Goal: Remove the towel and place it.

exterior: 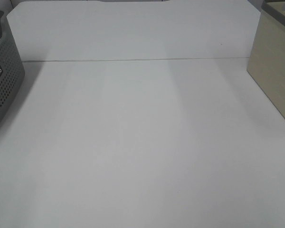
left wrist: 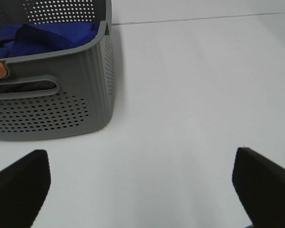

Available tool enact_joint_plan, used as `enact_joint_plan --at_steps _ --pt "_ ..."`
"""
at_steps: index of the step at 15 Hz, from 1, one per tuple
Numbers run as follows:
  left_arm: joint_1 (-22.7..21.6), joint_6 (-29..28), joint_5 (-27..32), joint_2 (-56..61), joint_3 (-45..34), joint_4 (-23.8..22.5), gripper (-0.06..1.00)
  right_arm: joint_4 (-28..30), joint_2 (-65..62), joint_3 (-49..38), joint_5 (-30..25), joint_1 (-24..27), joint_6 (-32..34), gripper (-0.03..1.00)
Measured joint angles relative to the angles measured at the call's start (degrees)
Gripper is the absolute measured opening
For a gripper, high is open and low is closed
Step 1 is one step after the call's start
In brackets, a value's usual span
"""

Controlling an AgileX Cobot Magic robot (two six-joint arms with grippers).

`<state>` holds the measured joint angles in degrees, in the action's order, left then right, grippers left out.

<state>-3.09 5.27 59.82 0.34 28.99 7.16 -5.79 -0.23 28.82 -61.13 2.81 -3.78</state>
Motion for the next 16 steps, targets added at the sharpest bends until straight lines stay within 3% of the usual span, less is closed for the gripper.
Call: enact_joint_plan --at_steps 16 --pt "0.0 -0.3 0.0 0.0 0.0 0.1 0.99 1.7 0.0 0.0 0.0 0.0 -2.1 0.7"
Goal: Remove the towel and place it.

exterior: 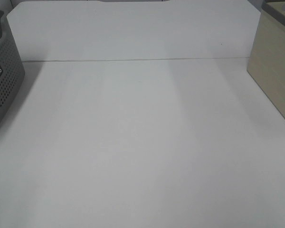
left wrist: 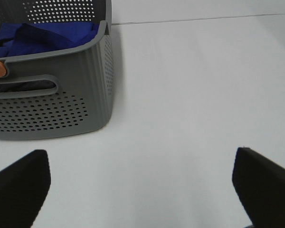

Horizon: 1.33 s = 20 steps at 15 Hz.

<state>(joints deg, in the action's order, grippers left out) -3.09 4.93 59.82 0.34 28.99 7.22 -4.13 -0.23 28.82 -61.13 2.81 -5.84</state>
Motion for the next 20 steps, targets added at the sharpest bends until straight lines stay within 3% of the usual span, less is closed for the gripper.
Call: enact_joint_plan --at_steps 3,8,20 --pt "0.0 0.0 0.0 0.0 0.0 0.1 0.99 0.1 0.0 0.0 0.0 0.0 -0.1 0.7" --pt "0.0 0.0 0.0 0.0 0.0 0.1 0.99 1.0 0.0 0.0 0.0 0.0 -0.6 0.89" --pt "0.0 0.0 0.0 0.0 0.0 0.1 0.99 1.1 0.0 0.0 0.0 0.0 -0.6 0.9"
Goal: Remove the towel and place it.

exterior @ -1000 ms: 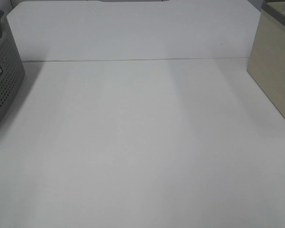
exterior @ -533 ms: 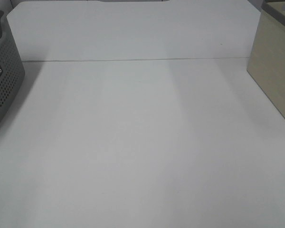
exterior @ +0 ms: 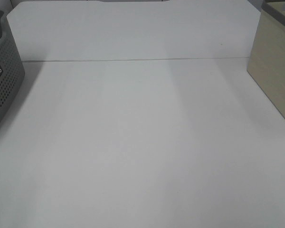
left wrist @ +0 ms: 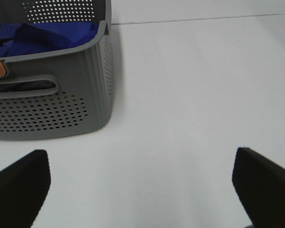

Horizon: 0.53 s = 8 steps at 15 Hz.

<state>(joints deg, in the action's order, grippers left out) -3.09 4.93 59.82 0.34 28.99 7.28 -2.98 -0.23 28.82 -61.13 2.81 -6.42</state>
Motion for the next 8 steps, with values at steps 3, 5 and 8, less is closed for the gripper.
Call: enact_joint_plan --at_steps 3,5,8 --pt "0.0 0.1 0.0 0.0 0.0 0.0 0.99 0.0 0.0 0.0 0.0 0.0 0.0 0.9" --pt "0.0 0.1 0.0 0.0 0.0 0.0 0.99 0.0 0.0 0.0 0.0 0.0 0.0 0.9" --pt "0.0 0.1 0.0 0.0 0.0 0.0 0.99 0.0 0.0 0.0 0.0 0.0 0.0 0.9"
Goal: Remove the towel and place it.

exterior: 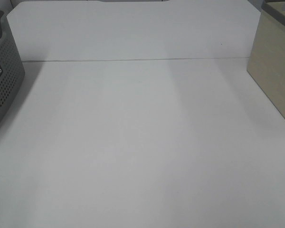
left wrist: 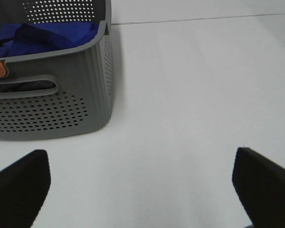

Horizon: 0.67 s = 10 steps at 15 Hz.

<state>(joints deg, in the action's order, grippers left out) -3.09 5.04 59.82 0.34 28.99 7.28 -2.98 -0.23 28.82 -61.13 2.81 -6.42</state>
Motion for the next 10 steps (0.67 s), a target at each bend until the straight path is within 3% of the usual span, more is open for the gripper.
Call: enact_joint_plan --at_steps 10 --pt "0.0 0.2 0.0 0.0 0.0 -0.1 0.99 0.0 0.0 0.0 0.0 0.0 0.0 0.9"
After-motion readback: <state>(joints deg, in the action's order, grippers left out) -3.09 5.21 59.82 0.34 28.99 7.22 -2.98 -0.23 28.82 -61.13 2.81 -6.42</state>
